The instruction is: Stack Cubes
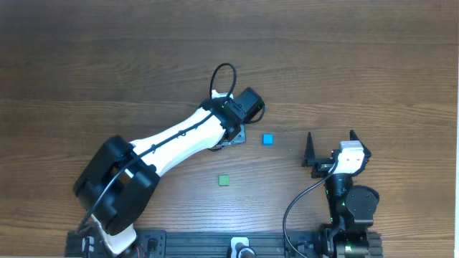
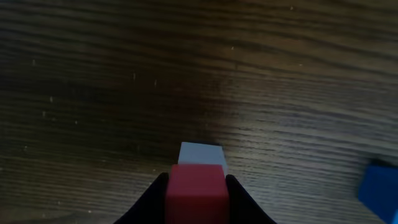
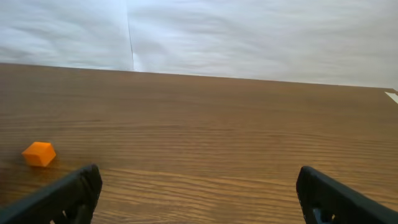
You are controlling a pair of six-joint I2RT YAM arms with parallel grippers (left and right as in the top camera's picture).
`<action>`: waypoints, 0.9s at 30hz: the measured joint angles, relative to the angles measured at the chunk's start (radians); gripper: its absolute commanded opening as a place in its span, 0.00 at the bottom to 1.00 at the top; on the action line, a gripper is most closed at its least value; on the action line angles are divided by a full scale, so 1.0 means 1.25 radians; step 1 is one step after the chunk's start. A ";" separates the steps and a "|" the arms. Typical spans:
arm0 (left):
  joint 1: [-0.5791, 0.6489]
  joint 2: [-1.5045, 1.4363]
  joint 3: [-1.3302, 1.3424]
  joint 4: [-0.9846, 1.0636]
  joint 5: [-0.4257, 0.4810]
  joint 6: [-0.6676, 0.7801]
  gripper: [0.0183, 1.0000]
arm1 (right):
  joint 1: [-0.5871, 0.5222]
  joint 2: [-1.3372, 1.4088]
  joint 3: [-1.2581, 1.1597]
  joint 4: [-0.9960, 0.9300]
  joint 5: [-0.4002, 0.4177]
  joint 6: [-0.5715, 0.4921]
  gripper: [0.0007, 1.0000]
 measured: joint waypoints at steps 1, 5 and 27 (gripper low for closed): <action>0.000 0.002 0.000 0.000 0.000 0.000 0.14 | 0.000 0.000 0.000 0.000 0.000 0.000 0.99; 0.000 0.003 0.000 0.005 -0.001 0.000 0.15 | 0.000 0.000 0.000 0.000 0.000 0.000 0.99; 0.000 0.005 0.009 -0.005 -0.010 -0.003 0.80 | 0.000 0.000 0.000 0.000 0.000 0.000 0.99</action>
